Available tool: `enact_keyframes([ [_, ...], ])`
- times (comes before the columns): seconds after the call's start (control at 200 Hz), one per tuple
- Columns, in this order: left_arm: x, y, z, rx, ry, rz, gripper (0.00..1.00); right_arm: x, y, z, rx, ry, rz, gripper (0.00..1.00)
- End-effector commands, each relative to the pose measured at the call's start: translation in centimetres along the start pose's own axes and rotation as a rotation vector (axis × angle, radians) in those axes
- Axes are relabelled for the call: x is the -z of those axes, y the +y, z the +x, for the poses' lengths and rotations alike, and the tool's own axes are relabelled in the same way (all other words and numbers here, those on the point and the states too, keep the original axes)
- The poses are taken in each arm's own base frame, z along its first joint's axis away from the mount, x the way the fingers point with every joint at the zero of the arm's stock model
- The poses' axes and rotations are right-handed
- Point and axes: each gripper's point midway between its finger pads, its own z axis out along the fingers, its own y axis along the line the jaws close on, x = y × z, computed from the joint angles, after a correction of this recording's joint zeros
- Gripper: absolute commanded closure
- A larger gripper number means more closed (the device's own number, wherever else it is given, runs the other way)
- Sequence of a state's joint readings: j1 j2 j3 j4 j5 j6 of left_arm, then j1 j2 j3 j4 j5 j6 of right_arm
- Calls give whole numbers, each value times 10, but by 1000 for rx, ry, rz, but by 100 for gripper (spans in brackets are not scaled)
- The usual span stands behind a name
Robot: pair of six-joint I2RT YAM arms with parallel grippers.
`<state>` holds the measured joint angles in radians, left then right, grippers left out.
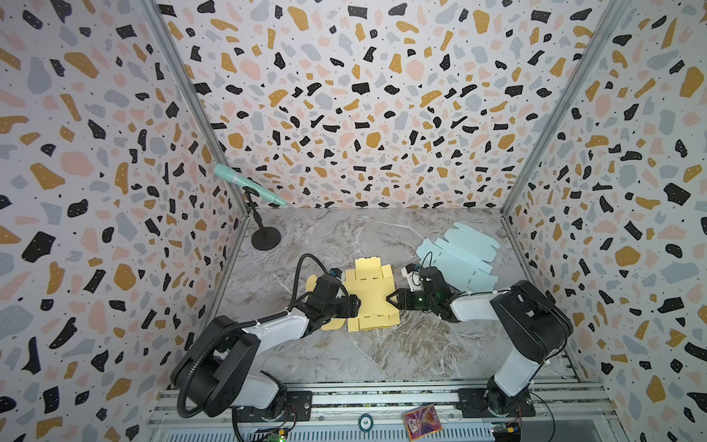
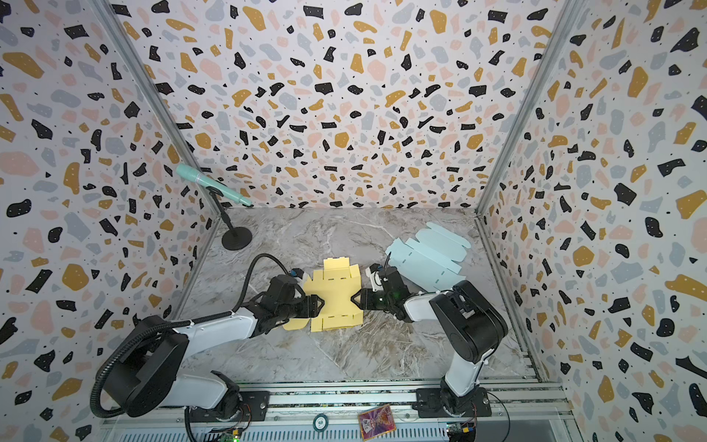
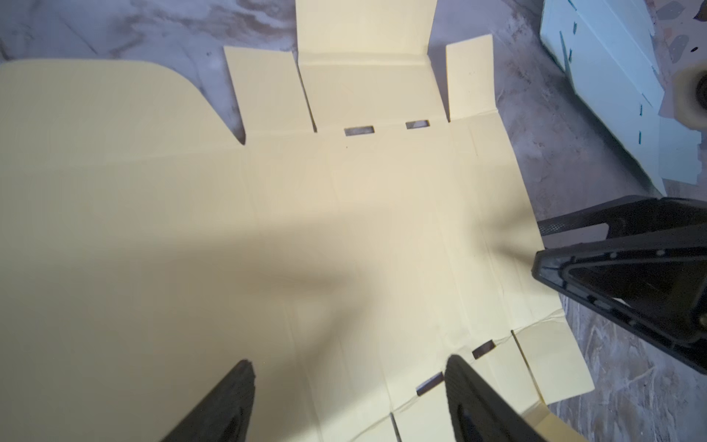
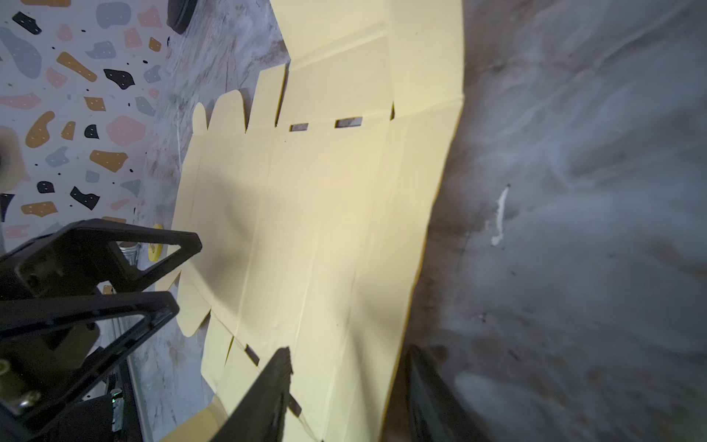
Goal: Fold the paper box
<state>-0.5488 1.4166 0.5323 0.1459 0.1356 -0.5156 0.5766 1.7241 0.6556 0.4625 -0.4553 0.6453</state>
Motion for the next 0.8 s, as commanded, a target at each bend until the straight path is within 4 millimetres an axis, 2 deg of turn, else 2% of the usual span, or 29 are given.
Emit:
enact_keyframes([
  [0.0,-4,0,1,-5,-9,22,25,-1,3,-3,-8,-10,1,55],
  [0.195,-5,2,8,6,1,22,27,-2,3,-3,-14,-13,-7,66],
  [0.365,-5,3,10,10,2,21,29,-4,6,-4,-38,-26,-37,70],
  [0.646,-5,3,10,10,3,26,31,-2,1,-1,-42,-31,-16,84],
  [0.796,4,-3,3,10,-25,43,32,3,-1,-2,-37,-38,0,89],
])
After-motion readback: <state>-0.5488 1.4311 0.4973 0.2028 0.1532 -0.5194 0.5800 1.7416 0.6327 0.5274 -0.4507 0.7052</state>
